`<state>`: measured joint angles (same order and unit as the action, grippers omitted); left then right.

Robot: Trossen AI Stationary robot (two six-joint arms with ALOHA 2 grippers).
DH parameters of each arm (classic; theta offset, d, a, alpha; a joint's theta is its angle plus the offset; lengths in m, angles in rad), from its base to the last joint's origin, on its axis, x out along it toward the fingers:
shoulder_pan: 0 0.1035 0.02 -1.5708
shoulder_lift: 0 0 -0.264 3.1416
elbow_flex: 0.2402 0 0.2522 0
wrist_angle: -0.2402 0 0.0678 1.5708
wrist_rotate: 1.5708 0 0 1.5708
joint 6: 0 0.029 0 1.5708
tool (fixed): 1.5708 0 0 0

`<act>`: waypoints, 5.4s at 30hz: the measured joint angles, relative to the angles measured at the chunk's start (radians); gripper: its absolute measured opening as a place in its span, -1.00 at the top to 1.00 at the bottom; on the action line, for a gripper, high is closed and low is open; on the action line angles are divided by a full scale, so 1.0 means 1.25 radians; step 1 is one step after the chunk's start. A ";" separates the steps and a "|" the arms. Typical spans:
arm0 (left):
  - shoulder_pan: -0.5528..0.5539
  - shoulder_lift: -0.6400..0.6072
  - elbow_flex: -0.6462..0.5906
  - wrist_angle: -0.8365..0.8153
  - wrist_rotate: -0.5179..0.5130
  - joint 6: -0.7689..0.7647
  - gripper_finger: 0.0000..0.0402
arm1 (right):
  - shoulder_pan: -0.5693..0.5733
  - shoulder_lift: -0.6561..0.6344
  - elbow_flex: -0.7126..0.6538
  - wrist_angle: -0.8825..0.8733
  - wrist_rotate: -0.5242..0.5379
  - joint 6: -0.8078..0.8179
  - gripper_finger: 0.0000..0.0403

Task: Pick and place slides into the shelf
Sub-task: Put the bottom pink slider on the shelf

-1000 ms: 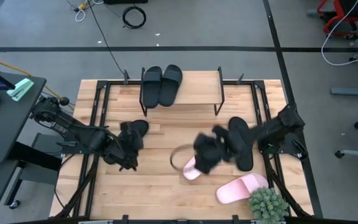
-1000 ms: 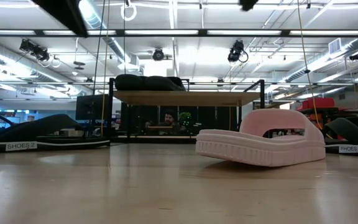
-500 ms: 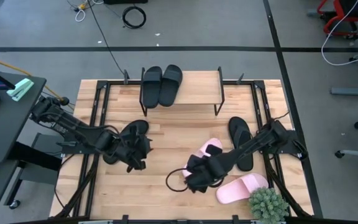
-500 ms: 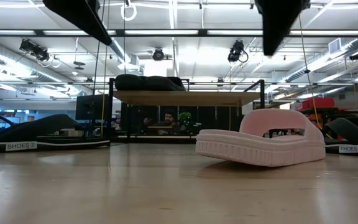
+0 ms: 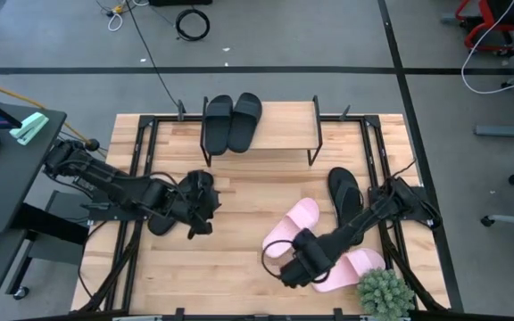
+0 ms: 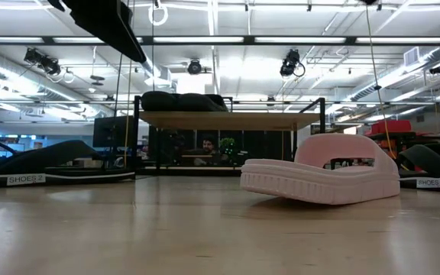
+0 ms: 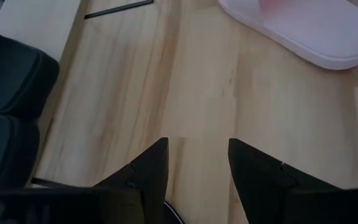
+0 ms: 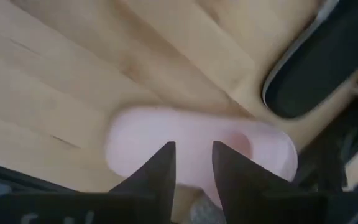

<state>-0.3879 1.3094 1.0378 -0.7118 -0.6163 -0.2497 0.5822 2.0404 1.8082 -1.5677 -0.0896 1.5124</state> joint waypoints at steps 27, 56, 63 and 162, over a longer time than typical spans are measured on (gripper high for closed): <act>0.115 0.000 0.000 0.002 0.000 0.047 0.14 | 0.088 -0.033 -0.234 0.060 -0.181 0.153 0.45; 0.117 0.000 0.000 0.002 0.000 0.041 0.14 | 0.138 -0.032 -0.380 0.066 -0.161 0.257 0.49; 0.117 0.000 0.000 0.002 0.000 0.042 0.14 | 0.140 -0.032 -0.392 0.077 -0.146 0.208 0.89; 0.130 -0.003 0.001 -0.014 -0.057 0.062 0.14 | -0.789 -0.225 -0.318 0.981 0.473 -1.627 0.62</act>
<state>-0.2253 1.3052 1.0389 -0.7291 -0.6876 -0.1719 -0.4042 1.7588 1.4109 -0.3417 0.5011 -0.5211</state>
